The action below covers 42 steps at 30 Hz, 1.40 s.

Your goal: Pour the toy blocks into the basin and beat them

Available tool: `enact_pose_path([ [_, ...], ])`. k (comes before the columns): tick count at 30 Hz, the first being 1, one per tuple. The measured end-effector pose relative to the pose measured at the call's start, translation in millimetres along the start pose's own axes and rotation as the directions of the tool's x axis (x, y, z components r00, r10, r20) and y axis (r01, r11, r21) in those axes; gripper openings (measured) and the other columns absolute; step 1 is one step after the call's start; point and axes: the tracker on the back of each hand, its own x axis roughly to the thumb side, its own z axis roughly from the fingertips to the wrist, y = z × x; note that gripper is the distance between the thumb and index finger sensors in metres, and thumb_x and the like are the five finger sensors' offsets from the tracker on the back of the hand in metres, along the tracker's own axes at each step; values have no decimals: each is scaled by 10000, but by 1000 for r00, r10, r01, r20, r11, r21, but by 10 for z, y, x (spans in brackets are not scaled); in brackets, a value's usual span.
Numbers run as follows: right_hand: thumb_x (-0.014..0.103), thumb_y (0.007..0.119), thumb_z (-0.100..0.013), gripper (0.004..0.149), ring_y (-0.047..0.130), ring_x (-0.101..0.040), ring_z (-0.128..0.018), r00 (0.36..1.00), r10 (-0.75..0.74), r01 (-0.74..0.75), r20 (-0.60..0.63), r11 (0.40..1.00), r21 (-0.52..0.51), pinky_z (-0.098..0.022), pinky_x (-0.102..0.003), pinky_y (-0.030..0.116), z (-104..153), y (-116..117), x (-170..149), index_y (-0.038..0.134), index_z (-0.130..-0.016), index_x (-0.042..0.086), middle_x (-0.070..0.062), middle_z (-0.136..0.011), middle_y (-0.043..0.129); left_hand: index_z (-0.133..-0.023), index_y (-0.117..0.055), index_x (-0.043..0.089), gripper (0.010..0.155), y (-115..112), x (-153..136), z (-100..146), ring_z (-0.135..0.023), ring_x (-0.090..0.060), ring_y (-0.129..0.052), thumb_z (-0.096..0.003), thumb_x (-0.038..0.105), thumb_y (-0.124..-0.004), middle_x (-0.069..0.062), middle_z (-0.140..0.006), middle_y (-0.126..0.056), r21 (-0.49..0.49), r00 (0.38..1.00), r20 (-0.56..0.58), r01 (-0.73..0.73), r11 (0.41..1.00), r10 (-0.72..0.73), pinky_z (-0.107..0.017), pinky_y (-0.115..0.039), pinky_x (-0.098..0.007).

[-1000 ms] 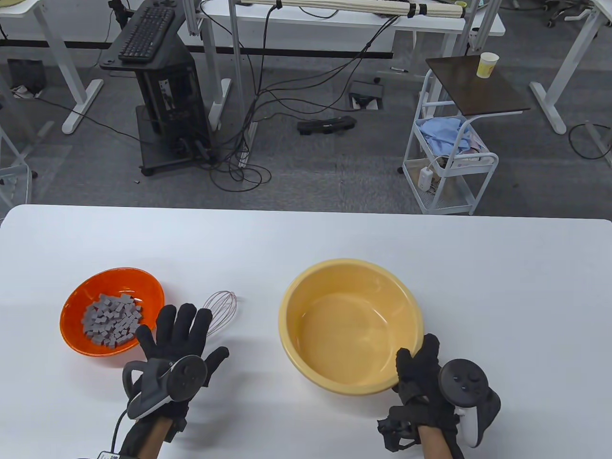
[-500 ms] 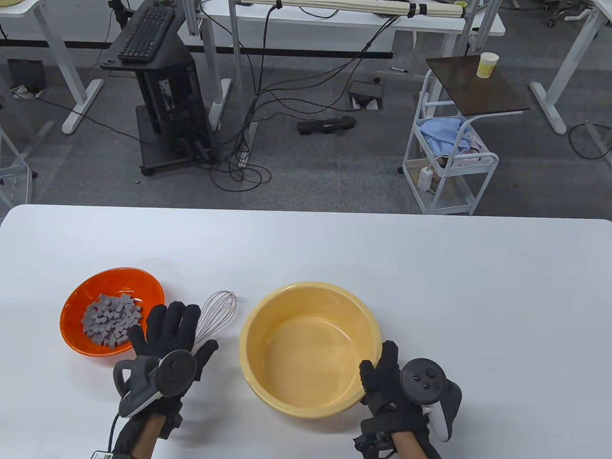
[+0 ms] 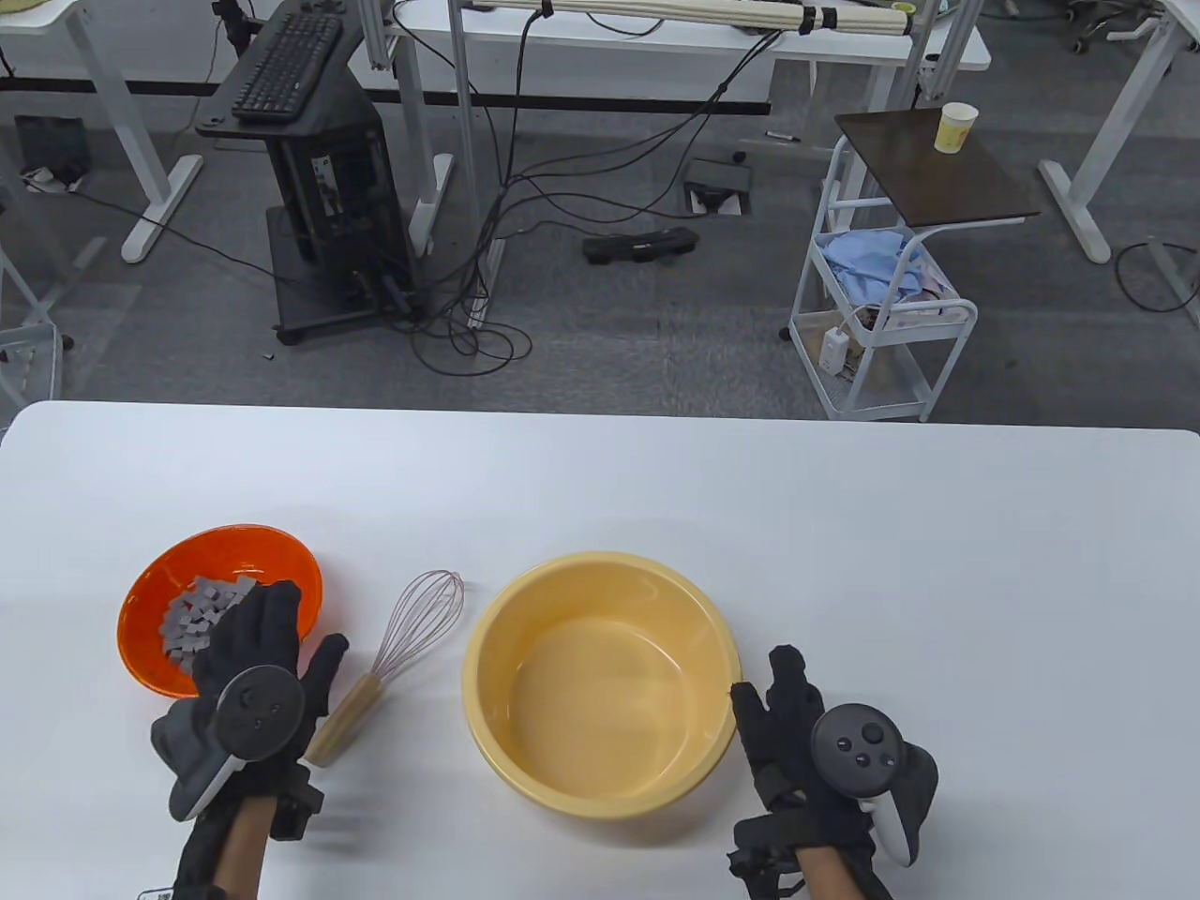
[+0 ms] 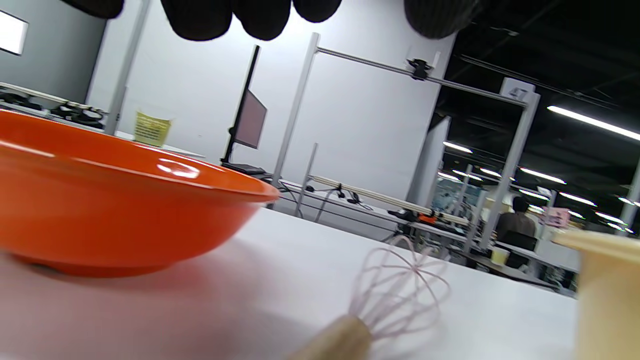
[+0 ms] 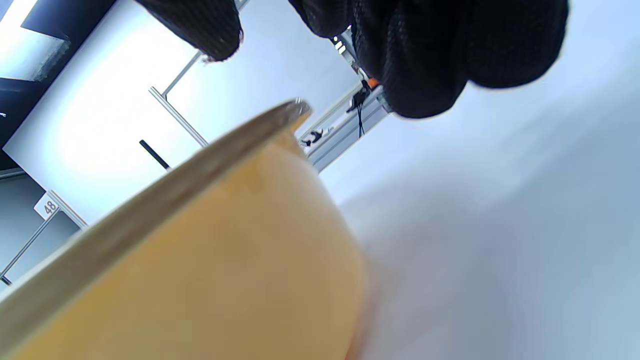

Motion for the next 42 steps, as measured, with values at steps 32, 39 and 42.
enact_pose_path([
  [32, 383, 592, -735, 730, 541, -697, -920, 995, -8, 13, 104, 999, -50, -645, -835, 461, -7, -128, -26, 228, -1154, -91, -463, -1119, 346, -1045, -270, -288, 742, -556, -1182, 100, -535, -109, -1050, -728, 313, -567, -248, -876, -852, 98, 350, -676, -830, 550, 648, -454, -922, -394],
  [39, 381, 591, -735, 730, 537, -700, -921, 994, -7, 11, 107, 999, -33, -644, -838, 455, -3, -111, -10, 227, -1152, -93, -468, -1118, 340, -1007, -346, -312, 661, -424, -993, 49, -427, -49, -1062, -694, 235, -544, -251, -706, -921, 66, 456, -600, -791, 609, 657, -394, -951, -358],
  [42, 380, 591, -736, 730, 534, -701, -922, 995, -11, 15, 102, 999, -38, -644, -840, 453, -2, -131, -19, 224, -1154, -94, -468, -1119, 337, -1009, -380, -297, 645, -290, -791, -3, -380, -18, -1059, -688, 237, -549, -219, -666, -943, 85, 546, -511, -737, 671, 664, -368, -959, -337],
])
